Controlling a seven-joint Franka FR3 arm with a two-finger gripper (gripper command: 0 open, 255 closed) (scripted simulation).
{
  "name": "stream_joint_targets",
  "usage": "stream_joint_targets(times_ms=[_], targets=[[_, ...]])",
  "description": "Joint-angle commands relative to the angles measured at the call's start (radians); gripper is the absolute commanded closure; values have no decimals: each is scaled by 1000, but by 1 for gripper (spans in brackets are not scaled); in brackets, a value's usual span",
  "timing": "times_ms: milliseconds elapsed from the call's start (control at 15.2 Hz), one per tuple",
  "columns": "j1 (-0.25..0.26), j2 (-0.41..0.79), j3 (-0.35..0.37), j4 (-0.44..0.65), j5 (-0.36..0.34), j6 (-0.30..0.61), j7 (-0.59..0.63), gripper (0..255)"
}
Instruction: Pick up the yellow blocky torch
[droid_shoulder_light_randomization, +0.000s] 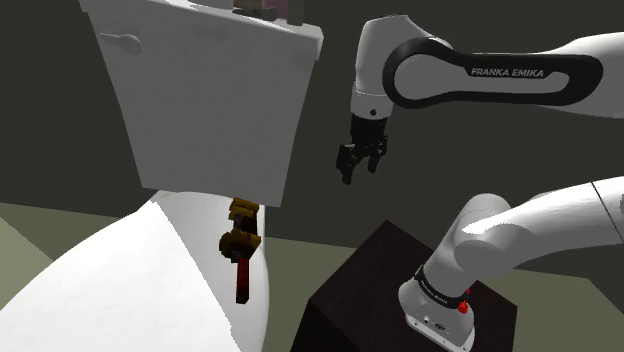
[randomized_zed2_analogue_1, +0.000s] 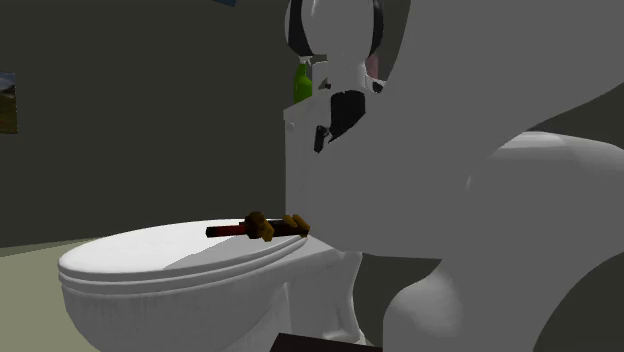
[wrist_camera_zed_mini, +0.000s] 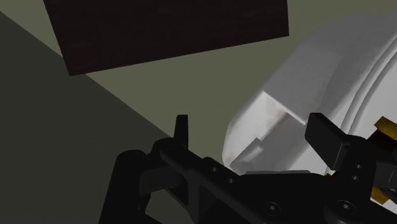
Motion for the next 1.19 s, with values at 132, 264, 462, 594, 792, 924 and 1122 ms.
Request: stream_joint_targets(times_ms=[132,264,462,594,792,924,1122], targets=[[26,82,82,11,52,84,95,0],[35,129,123,24,71,125,141,0],[47,209,183,54,89,186,213,0],[52,268,223,81,93,225,262,0],[57,365,281,129,84,282,340,0],[60,435,317,168,67,317,396,0],[68,549,366,235,23,364,486,0]])
